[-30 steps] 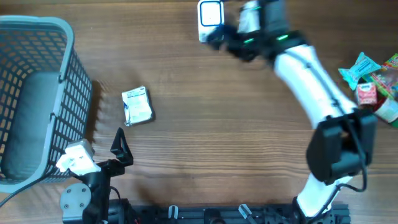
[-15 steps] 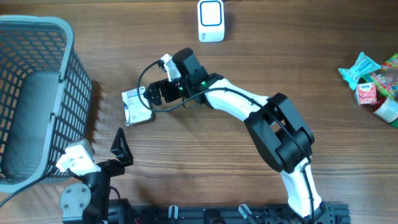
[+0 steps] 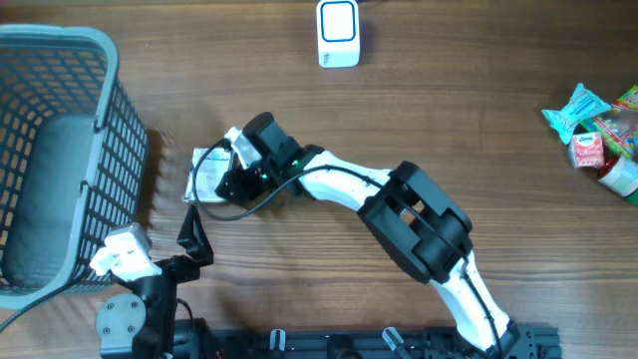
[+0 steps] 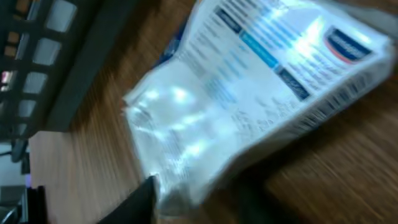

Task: Scan the item barcode
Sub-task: 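Reach the right gripper to the white plaster box and grasp it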

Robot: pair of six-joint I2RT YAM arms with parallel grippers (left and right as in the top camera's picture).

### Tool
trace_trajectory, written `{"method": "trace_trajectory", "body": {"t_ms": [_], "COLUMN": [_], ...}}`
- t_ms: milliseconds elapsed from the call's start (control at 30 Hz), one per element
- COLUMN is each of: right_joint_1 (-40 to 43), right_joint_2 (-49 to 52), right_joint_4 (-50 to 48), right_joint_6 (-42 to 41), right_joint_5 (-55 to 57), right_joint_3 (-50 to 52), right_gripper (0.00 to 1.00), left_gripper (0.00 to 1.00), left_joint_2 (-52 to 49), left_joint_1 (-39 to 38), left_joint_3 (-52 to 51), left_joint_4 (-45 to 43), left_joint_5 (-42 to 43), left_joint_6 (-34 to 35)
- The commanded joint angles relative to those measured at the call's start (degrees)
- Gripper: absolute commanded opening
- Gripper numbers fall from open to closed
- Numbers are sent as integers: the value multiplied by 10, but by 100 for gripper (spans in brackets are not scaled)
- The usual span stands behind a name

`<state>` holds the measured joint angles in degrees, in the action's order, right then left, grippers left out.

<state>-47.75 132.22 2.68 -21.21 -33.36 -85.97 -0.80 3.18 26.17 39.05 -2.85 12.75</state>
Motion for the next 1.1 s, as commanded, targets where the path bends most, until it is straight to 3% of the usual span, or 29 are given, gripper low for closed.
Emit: {"method": "trace_trajectory", "body": {"t_ms": [0,33,133,467,633,700,733,833,867,900,1067], "right_joint_1": [11,17,47,161,161,161,161,161,161,161,154], "right_joint_2": [33,33,23,-189,-201,-201,-201,-201,-201,-201,-204], "right_joint_4": [5,3,25,390,497,519,525,517,516,516,509], "right_joint_6": [0,-2,-42,65,70,113,196,227,227,227,227], "right_joint_5": [16,16,15,111,189,178,135,157,155,156,158], "right_joint_3": [2,0,0,1,15,21,21,38,44,45,-2], "right_gripper": [11,4,5,4,5,5,5,5,60,100,100], "left_gripper": [100,100,100,100,100,100,100,100,100,100,100], "left_joint_2": [3,3,3,3,3,3,3,3,3,3,3], "left_joint_1": [4,4,4,4,4,4,4,4,4,4,4], "left_joint_3": [-3,-3,-3,-3,-3,-3,-3,-3,-3,-3,-3], "left_joint_4": [-2,-2,-2,-2,-2,-2,-2,-2,-2,-2,-2], "left_joint_5": [9,9,9,9,9,9,9,9,9,9,9], "left_joint_6": [1,1,1,1,1,1,1,1,1,1,1]}}
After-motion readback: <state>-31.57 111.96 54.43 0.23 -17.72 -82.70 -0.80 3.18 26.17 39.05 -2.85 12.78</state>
